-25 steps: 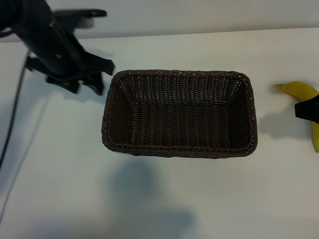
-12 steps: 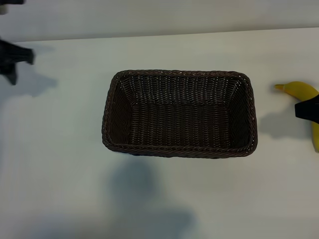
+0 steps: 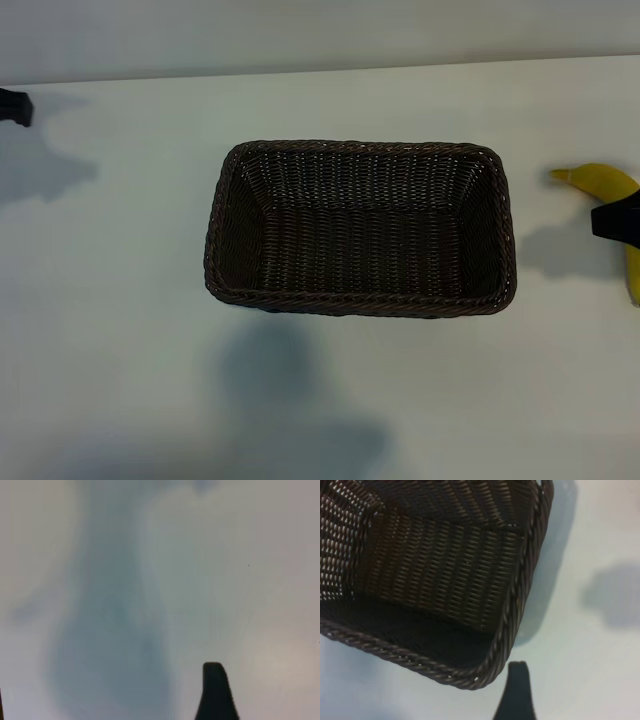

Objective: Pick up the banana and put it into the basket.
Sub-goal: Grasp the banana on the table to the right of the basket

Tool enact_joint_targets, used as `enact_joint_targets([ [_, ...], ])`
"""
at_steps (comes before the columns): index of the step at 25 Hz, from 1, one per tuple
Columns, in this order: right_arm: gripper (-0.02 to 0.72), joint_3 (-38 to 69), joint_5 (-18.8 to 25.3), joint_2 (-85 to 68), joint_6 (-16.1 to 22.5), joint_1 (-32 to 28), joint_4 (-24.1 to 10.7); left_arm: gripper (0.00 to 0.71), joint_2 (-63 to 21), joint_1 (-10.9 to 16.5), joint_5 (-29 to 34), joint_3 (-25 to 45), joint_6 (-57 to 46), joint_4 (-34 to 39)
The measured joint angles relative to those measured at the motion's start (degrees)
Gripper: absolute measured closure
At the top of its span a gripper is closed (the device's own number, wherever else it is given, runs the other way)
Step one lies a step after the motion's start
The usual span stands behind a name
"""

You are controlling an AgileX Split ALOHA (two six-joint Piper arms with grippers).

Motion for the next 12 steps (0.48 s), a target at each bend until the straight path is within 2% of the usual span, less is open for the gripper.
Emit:
enact_joint_targets([
  [5, 0.098, 0.0, 0.43, 0.0, 0.0, 0.0, 0.0, 0.218, -12.2, 0.0, 0.0, 7.85, 0.18, -3.65],
  [12, 0.098, 0.0, 0.78, 0.0, 0.0, 0.0, 0.0, 0.25, -33.1, 0.0, 0.0, 23.97, 0.18, -5.35],
])
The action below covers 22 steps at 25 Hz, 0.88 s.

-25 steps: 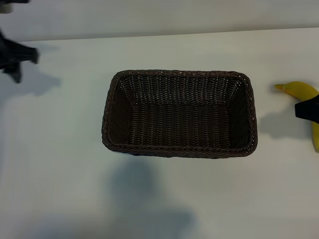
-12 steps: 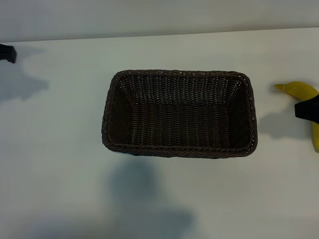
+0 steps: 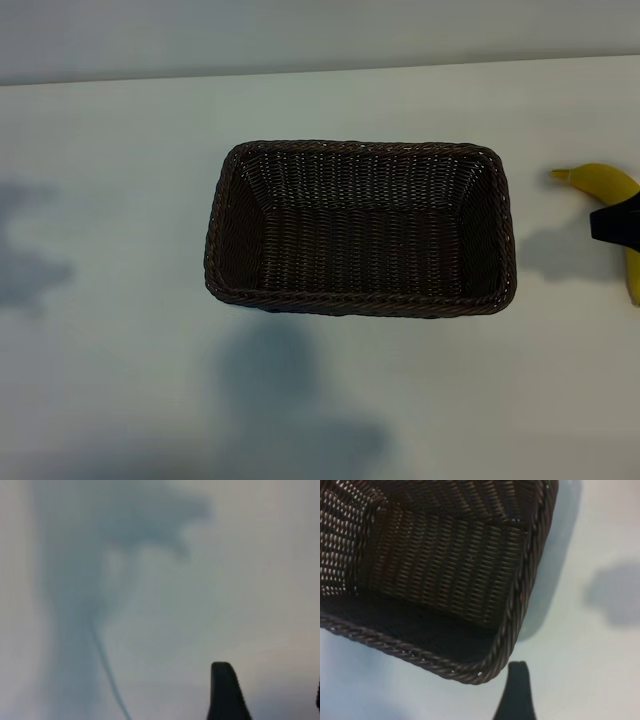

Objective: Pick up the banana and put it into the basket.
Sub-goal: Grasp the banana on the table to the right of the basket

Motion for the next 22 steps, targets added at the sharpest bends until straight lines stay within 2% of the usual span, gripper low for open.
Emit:
enact_joint_targets([
  [6, 0.098, 0.0, -0.41, 0.0, 0.0, 0.0, 0.0, 0.255, -20.27, 0.0, -0.95, 11.96, 0.07, -1.19],
  [13, 0.098, 0.0, -0.41, 0.0, 0.0, 0.0, 0.0, 0.255, -37.55, 0.0, -6.08, 25.36, 0.36, -2.15],
  [17, 0.098, 0.0, -0.69, 0.0, 0.0, 0.0, 0.0, 0.255, -43.16, 0.0, -6.69, 26.59, 0.79, -2.21],
  [22, 0.098, 0.0, -2.61, 0.0, 0.0, 0.0, 0.0, 0.255, -45.26, 0.0, -6.98, 26.59, 0.79, -2.1],
])
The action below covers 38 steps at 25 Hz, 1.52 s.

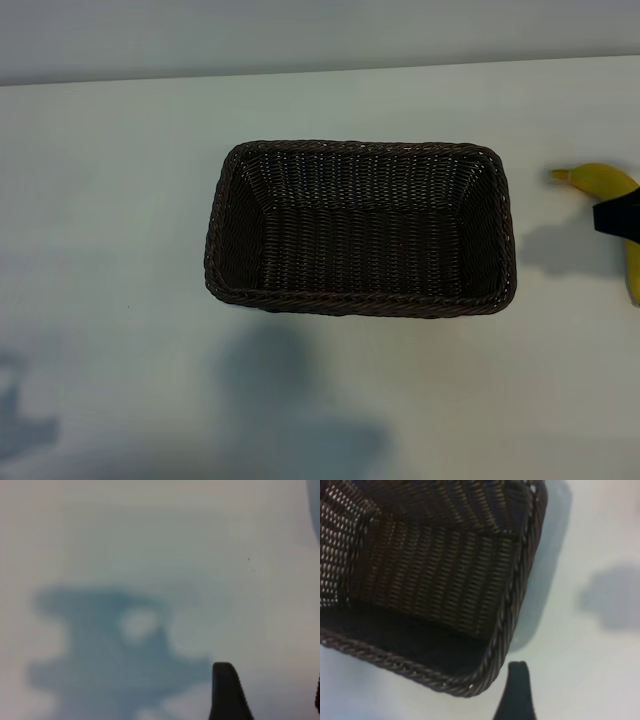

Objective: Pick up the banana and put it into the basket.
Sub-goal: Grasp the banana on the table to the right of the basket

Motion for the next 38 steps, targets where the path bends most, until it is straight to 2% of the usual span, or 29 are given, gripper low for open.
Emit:
enact_joint_targets([
  [7, 0.098, -0.05, -5.14, 0.51, 0.0, 0.0, -0.21, 0.257, -5.95, 0.0, -0.11, 0.0, 0.0, 0.0],
  [10, 0.098, -0.93, -6.46, 3.33, 1.0, 0.0, -2.56, 0.257, -10.16, 0.0, -0.05, 0.04, 0.0, 0.0],
  [15, 0.098, -7.19, -6.01, 11.59, 7.05, 0.0, -11.21, 0.257, -11.71, 0.0, -0.05, 0.06, 0.0, 0.0],
  [20, 0.098, -14.71, -6.46, 20.89, 16.51, 0.0, -24.21, 0.257, -11.71, 0.0, -0.05, 0.17, 0.0, 0.0],
  [22, 0.098, -17.18, -6.46, 24.62, 19.68, 0.0, -28.31, 0.257, -11.71, 0.0, -0.05, 0.17, 0.0, 0.0],
  [24, 0.098, -18.91, -6.4, 28.26, 21.67, 0.0, -30.74, 0.257, -11.71, 0.0, -0.05, 0.17, 0.0, 0.0],
  [33, 0.098, -20.21, -6.03, 39.52, 22.49, 0.0, -30.66, 0.257, -11.71, 0.0, -0.05, 0.17, 0.0, 0.0],
  [38, 0.098, -20.21, -7.34, 41.52, 22.49, 0.0, -30.66, 0.257, -11.71, 0.0, -0.05, 0.17, 0.07, 0.0],
])
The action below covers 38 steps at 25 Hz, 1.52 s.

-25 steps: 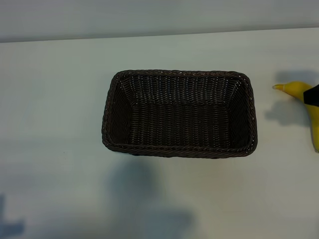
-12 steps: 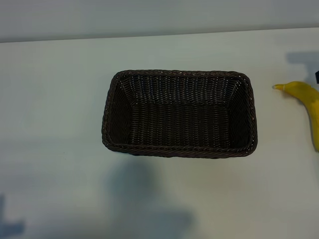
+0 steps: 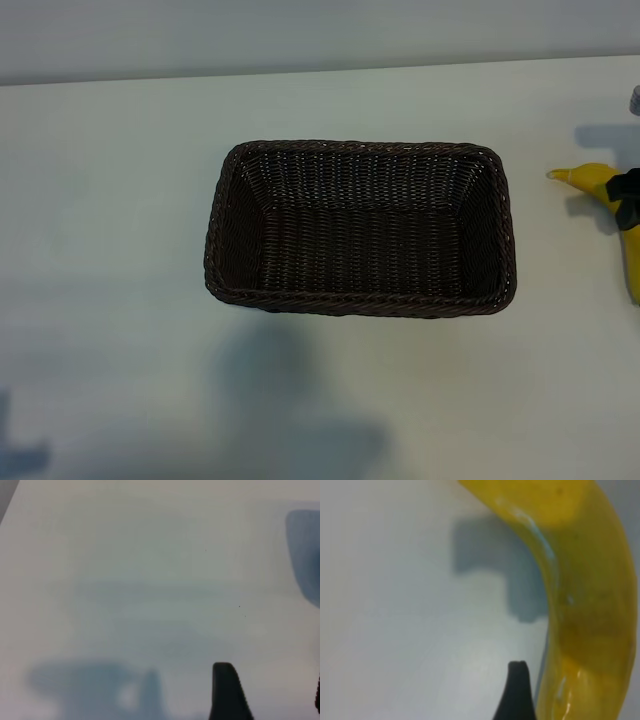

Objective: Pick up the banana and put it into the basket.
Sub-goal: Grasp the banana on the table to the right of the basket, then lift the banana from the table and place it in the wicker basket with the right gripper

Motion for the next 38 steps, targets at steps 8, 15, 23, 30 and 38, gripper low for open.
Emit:
enact_joint_targets([
  [8, 0.109, 0.0, -0.66, 3.34, 0.0, 0.0, 0.0, 0.258, 0.0, 0.0, 0.0, 0.0, 0.11, 0.0],
  [15, 0.287, -0.14, -0.24, 3.34, 0.05, 0.0, -0.57, 0.258, 0.0, 0.0, 0.0, 0.0, 0.11, 0.0],
  [23, 0.287, -6.08, 8.22, -2.7, 1.69, 0.0, -2.8, 0.259, 0.0, 0.0, 0.0, 0.0, 0.11, 0.0],
  [30, 0.287, -12.83, 18.72, -7.52, 1.92, 0.51, -2.63, 0.259, 0.0, 0.0, 0.0, 0.0, 0.11, 0.0],
  [38, 0.287, -13.04, 21.49, -7.47, 1.61, 13.67, -3.45, 0.259, 0.0, 0.0, 0.0, 0.0, 0.11, 0.0],
])
